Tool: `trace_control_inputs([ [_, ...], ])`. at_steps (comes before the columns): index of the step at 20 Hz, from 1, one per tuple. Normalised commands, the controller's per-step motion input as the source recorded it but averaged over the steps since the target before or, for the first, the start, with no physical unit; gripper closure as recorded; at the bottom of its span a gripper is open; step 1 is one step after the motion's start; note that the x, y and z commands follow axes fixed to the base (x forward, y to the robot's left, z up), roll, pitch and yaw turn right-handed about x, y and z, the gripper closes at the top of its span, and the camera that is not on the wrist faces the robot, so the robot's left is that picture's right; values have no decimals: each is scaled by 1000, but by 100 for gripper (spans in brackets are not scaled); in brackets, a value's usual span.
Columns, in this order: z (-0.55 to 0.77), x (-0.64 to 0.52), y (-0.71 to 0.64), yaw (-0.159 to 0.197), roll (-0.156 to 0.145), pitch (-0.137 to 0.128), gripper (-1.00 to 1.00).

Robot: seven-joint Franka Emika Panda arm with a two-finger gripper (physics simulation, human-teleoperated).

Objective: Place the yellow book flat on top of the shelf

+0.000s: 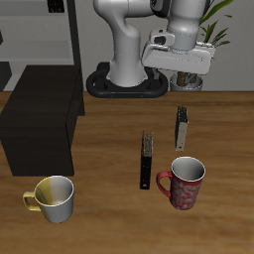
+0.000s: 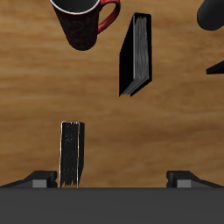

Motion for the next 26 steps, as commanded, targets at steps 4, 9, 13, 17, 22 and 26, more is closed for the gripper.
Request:
trace_control_inputs([
  [4,-176,-170,598,3,83,-59,-100],
  [9,-164,-25,334,-6,23,-1,-100],
  [13,-252,47,189,3,21,-2,-100],
  [17,-167,89,-1,19,2,-4,-100],
  [22,-199,146,-45,-15,-14,29,-100],
  [26,-149,41,-44,2,-17,2,-100],
])
